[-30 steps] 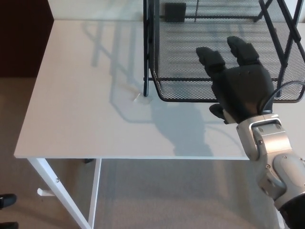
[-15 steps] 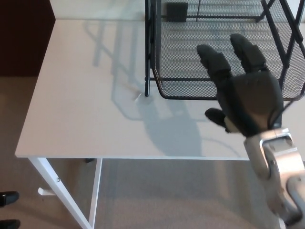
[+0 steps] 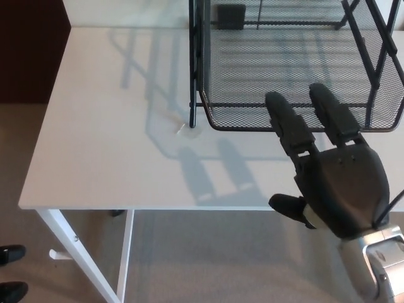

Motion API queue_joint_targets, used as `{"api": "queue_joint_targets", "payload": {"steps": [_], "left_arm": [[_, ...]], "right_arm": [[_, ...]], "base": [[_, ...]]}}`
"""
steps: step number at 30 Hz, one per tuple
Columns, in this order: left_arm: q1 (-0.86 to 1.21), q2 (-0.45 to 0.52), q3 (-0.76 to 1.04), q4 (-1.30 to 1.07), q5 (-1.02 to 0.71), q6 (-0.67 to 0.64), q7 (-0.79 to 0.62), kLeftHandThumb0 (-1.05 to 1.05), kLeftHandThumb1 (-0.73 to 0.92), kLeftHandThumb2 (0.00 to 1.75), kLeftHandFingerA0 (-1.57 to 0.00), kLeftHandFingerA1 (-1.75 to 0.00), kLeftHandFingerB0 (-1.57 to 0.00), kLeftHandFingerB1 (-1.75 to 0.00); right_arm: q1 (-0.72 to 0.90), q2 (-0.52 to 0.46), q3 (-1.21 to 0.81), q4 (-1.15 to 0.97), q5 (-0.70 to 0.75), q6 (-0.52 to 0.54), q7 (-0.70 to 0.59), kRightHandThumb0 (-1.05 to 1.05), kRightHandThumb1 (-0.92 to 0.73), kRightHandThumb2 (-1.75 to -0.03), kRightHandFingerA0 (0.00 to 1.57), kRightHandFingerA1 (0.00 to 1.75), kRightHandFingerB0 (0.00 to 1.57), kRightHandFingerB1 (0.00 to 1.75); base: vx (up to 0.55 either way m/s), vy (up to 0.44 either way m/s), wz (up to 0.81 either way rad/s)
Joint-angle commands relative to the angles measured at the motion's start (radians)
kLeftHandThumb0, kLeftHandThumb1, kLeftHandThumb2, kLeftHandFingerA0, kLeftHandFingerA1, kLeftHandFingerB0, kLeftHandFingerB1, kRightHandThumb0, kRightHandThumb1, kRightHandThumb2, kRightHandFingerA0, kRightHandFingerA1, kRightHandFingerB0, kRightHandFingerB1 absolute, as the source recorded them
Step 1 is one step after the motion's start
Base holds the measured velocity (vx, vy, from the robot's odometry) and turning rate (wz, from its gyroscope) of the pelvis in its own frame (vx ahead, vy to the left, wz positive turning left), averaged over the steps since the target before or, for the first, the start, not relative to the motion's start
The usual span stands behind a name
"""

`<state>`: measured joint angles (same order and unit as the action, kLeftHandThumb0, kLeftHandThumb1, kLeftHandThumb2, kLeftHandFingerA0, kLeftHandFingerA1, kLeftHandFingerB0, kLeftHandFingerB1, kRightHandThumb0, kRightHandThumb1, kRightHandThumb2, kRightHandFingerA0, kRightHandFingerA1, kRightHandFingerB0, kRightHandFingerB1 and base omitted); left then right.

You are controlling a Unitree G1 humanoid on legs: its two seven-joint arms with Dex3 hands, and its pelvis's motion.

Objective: The robot walk towards a table in front and then pushes a layer of a file tray back to its original position using its right hand

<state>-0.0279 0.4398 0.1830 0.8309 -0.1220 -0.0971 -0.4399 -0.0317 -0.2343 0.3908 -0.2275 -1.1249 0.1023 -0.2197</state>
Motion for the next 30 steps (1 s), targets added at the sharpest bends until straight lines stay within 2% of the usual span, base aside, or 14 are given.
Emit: {"api": "queue_joint_targets", "payload": {"steps": [1, 3, 7, 9, 10, 13, 15, 18, 19, 20, 22, 24, 29, 30], "left_arm": [[-0.022, 0.020, 0.011, 0.022, -0.002, 0.008, -0.008, -0.10, 0.57, 0.56, -0.55, -0.49, -0.46, -0.39], [-0.035, 0.019, 0.017, 0.034, -0.012, 0.012, -0.024, -0.11, 0.57, 0.56, -0.55, -0.50, -0.46, -0.39], [-0.071, 0.027, 0.011, 0.052, 0.002, 0.005, -0.020, -0.16, 0.54, 0.60, -0.54, -0.51, -0.47, -0.42], [-0.076, 0.028, 0.011, 0.056, 0.003, 0.004, -0.019, -0.16, 0.54, 0.60, -0.54, -0.51, -0.47, -0.42], [-0.084, 0.027, 0.012, 0.066, 0.002, 0.008, -0.018, -0.15, 0.53, 0.59, -0.54, -0.51, -0.46, -0.42], [-0.082, 0.023, 0.013, 0.085, 0.003, 0.006, -0.015, -0.10, 0.60, 0.57, -0.57, -0.50, -0.46, -0.39], [-0.075, 0.022, 0.009, 0.084, 0.007, 0.010, -0.013, -0.12, 0.58, 0.57, -0.56, -0.49, -0.45, -0.39], [-0.067, 0.019, 0.016, 0.099, -0.002, 0.008, -0.019, -0.09, 0.57, 0.56, -0.55, -0.51, -0.45, -0.40], [-0.064, 0.017, 0.021, 0.106, -0.008, 0.007, -0.023, -0.09, 0.57, 0.56, -0.55, -0.51, -0.45, -0.40], [-0.062, 0.018, 0.024, 0.108, -0.011, 0.006, -0.025, -0.10, 0.57, 0.56, -0.56, -0.51, -0.45, -0.40], [-0.064, 0.012, 0.030, 0.109, -0.018, 0.014, -0.021, -0.09, 0.56, 0.56, -0.58, -0.52, -0.45, -0.40], [-0.058, 0.006, 0.035, 0.108, -0.024, 0.019, -0.019, -0.10, 0.57, 0.56, -0.53, -0.50, -0.43, -0.39], [-0.034, 0.004, 0.037, 0.112, -0.024, 0.009, -0.018, -0.10, 0.57, 0.56, -0.56, -0.50, -0.44, -0.39], [-0.042, 0.007, 0.038, 0.119, -0.023, 0.010, -0.019, -0.09, 0.57, 0.56, -0.57, -0.52, -0.43, -0.39]], "right_arm": [[0.071, -0.023, -0.014, -0.056, 0.015, -0.002, 0.021, -0.83, -0.46, -0.82, 0.00, 0.00, 0.00, 0.00], [0.138, -0.041, -0.021, -0.127, 0.014, -0.032, -0.018, -0.81, -0.45, -0.82, 0.00, 0.00, 0.00, 0.01], [0.401, -0.111, -0.091, -0.291, 0.061, -0.207, -0.299, -0.81, -0.48, -0.83, 0.00, 0.00, 0.00, 0.00], [0.412, -0.111, -0.098, -0.294, 0.064, -0.220, -0.312, -0.81, -0.48, -0.83, 0.00, 0.00, 0.00, 0.00], [0.480, -0.119, -0.132, -0.303, 0.171, -0.304, -0.326, -0.65, -0.42, -0.77, 0.00, 0.08, 0.00, 0.11], [0.803, -0.142, -0.275, -0.301, 0.547, -0.596, -0.348, -0.54, -0.37, -0.76, 0.02, 0.19, 0.04, 0.20], [0.848, -0.150, -0.321, -0.234, 0.601, -0.679, -0.360, -0.51, -0.37, -0.76, 0.01, 0.24, 0.03, 0.27], [0.898, -0.132, -0.385, -0.167, 0.663, -0.675, -0.310, -0.47, -0.49, -0.55, 0.02, 0.29, 0.07, 0.24], [0.913, -0.121, -0.402, -0.151, 0.699, -0.657, -0.275, -0.47, -0.49, -0.55, 0.02, 0.29, 0.07, 0.24], [0.906, -0.104, -0.416, -0.106, 0.755, -0.647, -0.232, -0.45, -0.35, -0.75, 0.02, 0.27, 0.00, 0.28], [0.893, -0.086, -0.431, -0.069, 0.813, -0.617, -0.169, -0.46, -0.37, -0.76, 0.02, 0.27, 0.01, 0.26], [0.840, -0.044, -0.459, 0.014, 0.882, -0.454, -0.027, -0.52, -0.40, -0.77, 0.00, 0.31, 0.00, 0.22], [0.768, -0.005, -0.467, 0.166, 0.990, -0.413, 0.113, -0.44, -0.40, -0.79, 0.00, 0.37, 0.00, 0.29], [0.706, 0.017, -0.476, 0.249, 1.021, -0.401, 0.152, -0.50, -0.53, -0.66, 0.04, 0.28, 0.04, 0.20]], "base": [[0.00, 0.000, 0.00], [0.00, 0.000, 0.00], [0.00, 0.000, 0.00], [0.00, 0.000, 0.00], [0.00, 0.000, 0.00], [0.00, 0.000, 0.00], [0.00, 0.000, 0.00], [0.00, 0.000, 0.00], [0.00, 0.000, 0.00], [0.00, 0.000, 0.00], [0.00, 0.000, 0.00], [0.00, 0.000, 0.00], [0.00, 0.000, 0.00], [0.00, 0.000, 0.00]]}}
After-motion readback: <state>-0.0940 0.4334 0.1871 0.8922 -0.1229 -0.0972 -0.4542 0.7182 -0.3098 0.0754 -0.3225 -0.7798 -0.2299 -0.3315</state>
